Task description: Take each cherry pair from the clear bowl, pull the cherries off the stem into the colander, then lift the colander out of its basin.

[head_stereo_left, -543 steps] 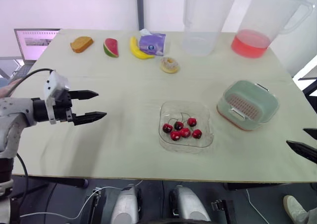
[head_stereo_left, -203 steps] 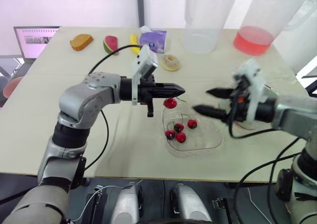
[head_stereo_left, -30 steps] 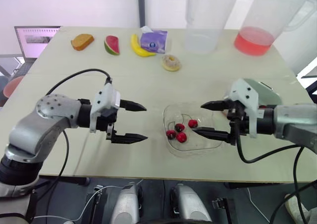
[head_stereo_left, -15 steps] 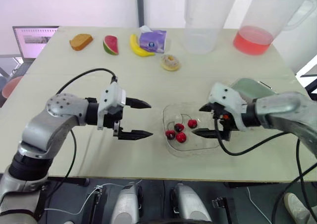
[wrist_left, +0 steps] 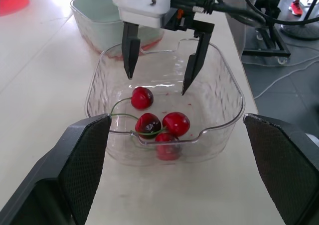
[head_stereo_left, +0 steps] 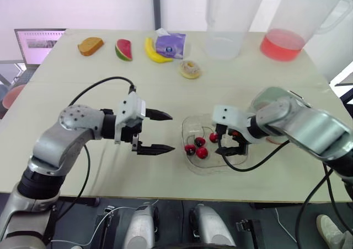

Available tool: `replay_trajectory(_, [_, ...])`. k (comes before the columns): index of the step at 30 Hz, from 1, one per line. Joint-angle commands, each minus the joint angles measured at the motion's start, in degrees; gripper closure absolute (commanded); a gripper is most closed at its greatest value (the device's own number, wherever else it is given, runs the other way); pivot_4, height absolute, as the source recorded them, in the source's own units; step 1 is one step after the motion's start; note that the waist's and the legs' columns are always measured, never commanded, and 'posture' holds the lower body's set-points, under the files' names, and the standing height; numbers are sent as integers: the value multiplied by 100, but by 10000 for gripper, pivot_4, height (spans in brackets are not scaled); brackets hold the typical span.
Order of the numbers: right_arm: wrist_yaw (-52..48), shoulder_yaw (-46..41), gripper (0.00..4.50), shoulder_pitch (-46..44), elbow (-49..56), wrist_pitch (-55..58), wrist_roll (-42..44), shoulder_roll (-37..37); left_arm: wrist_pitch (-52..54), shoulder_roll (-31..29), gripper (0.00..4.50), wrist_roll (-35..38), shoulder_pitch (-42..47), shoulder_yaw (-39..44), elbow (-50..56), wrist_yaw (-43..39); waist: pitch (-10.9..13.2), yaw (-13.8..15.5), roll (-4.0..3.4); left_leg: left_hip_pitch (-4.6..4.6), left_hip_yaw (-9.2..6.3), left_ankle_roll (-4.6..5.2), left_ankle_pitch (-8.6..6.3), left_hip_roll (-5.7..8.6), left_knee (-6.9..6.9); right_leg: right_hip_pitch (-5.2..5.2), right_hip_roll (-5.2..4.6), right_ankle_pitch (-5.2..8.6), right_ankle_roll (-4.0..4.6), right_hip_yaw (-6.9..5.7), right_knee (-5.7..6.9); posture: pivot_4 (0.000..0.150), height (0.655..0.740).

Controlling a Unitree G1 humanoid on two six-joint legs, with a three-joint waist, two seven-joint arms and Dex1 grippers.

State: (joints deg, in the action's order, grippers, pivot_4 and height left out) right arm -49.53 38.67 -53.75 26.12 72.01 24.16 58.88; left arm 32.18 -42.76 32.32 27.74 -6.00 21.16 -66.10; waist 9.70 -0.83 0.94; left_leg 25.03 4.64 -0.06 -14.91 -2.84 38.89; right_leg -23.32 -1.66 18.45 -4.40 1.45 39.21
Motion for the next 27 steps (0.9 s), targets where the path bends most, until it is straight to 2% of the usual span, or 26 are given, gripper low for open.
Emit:
replay_trajectory(1, [-133,226,0,-297,-58,57,-356,-76,-4,-45,467,43,-16,70,256,40,0,-1,0,0,0,0,0,0,0,-1,0,0,0,0,1,1500,7400])
replay_trajectory(9, [-370,706,0,-597,-389,47,-849,-301,82,-70,467,87,-91,101,372,88,0,0,0,1,0,0,0,1,1,-2,-1,0,0,0,1,1500,7400])
replay_trajectory(21, [-536,844,0,-511,-783,-144,-1263,-708,157,-120,467,115,-143,132,426,171,0,-1,0,1,1,0,0,1,1,-3,0,0,0,-2,3,1500,7400])
replay_trajectory(24, [-562,852,8459,-487,-798,-173,-1342,-735,167,-145,0,131,-134,143,421,178,0,1,0,1,0,0,0,0,1,-2,0,0,0,-2,3,1500,7400])
replay_trajectory(27, [-567,818,22937,-466,-814,-208,-1412,-760,198,-149,0,155,-112,154,419,194,0,0,0,1,1,0,0,1,1,-2,0,0,0,-2,3,1500,7400])
